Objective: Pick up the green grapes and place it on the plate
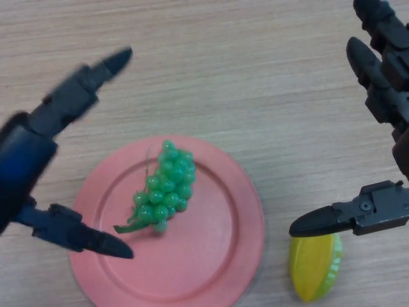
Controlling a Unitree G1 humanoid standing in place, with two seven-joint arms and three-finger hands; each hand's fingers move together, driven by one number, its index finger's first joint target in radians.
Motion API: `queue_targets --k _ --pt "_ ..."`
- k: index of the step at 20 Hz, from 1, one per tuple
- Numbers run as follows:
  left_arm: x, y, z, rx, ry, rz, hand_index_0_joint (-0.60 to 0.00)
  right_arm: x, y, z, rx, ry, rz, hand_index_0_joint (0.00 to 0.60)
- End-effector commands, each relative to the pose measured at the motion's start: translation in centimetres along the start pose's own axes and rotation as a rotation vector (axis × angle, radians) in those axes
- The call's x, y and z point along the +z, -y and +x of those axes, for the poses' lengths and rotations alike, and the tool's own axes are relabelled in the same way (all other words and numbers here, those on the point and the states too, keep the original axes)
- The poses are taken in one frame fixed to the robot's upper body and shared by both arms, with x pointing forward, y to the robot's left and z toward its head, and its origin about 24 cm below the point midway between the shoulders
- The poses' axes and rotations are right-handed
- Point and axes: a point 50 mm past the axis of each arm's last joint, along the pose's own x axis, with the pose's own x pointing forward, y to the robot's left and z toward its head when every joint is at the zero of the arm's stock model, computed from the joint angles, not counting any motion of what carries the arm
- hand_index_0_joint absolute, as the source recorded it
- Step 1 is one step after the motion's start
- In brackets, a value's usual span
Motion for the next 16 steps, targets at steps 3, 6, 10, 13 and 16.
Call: queue_targets --k 3,6,10,13,16 --pt "1.9 -3.2 -1.4 0.26 0.112 -0.112 0.0 2.9 0.9 -0.2 -0.059 0.19 0.011 0.0" --pt "1.5 -4.3 -2.1 0.322 0.118 -0.205 0.0 2.9 0.7 -0.1 -0.056 0.188 0.01 0.0" --pt "1.8 -5.0 -2.7 0.365 0.126 -0.322 0.0 2.9 0.2 0.3 -0.03 0.185 0.004 0.0" --pt "2.2 -4.7 -2.9 0.367 0.142 -0.359 0.0 2.8 0.0 0.3 -0.013 0.185 0.007 0.0" --pt "2.2 -4.8 -2.9 0.378 0.131 -0.382 0.0 2.7 -0.1 0.2 -0.007 0.186 -0.003 0.0"
